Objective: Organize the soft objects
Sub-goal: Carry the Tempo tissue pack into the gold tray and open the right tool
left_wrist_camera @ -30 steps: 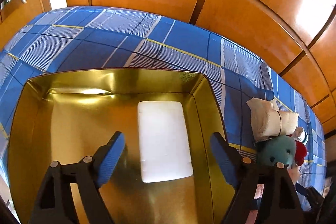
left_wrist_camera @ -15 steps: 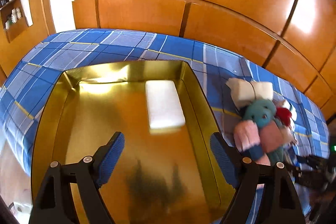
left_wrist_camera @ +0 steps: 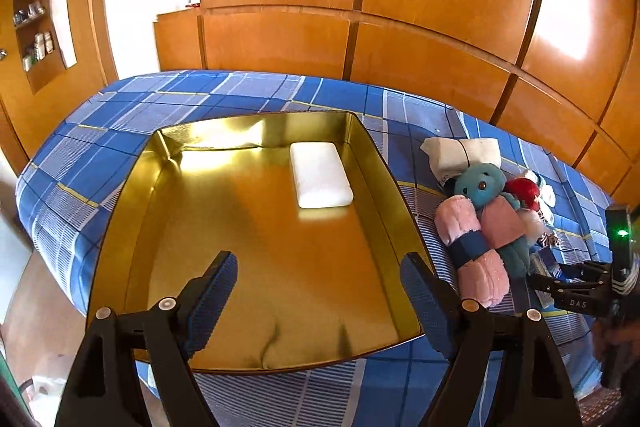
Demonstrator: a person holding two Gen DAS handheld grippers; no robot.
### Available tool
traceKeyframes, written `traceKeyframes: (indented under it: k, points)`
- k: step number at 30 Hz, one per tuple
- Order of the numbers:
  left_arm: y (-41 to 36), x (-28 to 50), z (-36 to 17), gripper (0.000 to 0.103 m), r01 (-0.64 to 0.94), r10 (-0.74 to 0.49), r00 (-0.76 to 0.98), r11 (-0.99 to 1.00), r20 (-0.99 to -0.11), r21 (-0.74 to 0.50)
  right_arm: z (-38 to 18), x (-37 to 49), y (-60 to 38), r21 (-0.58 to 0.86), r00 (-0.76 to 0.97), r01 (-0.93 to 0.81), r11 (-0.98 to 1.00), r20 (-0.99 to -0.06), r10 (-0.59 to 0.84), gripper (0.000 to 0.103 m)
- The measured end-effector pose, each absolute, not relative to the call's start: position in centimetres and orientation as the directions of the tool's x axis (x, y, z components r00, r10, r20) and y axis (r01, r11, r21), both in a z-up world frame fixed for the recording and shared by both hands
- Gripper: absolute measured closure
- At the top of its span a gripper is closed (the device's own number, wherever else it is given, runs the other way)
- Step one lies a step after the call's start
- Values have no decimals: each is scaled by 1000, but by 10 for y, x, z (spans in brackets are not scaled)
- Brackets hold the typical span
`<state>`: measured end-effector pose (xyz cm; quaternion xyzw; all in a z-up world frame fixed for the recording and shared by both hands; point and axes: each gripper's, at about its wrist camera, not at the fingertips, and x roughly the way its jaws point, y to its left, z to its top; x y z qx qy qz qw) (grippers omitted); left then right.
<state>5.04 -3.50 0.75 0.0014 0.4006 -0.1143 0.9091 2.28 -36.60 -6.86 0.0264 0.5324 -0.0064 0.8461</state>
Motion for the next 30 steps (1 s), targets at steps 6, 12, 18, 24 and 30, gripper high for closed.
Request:
traceKeyframes:
  k: [6, 12, 18, 24, 30]
  points:
    - [-31, 46, 8, 19, 192, -197, 656, 977, -729, -92, -68, 18, -356, 12, 423, 43, 999, -906, -7, 50]
    - [-27, 43, 8, 19, 176, -181, 661, 981, -728, -85, -63, 7, -342, -2, 397, 72, 997, -918, -31, 51]
    - [-17, 44, 5, 18, 152, -175, 657, 983, -734, -98, -42, -4, -317, 28, 439, 49, 998, -898, 4, 51]
    - [-8, 44, 1, 18, 131, -168, 655, 985, -737, -108, -24, 5, -285, 59, 464, -22, 998, -884, 63, 51]
    - [4, 46, 1, 18, 101, -158, 663, 987, -732, -122, 4, 31, -233, 81, 480, -164, 983, -864, 152, 51]
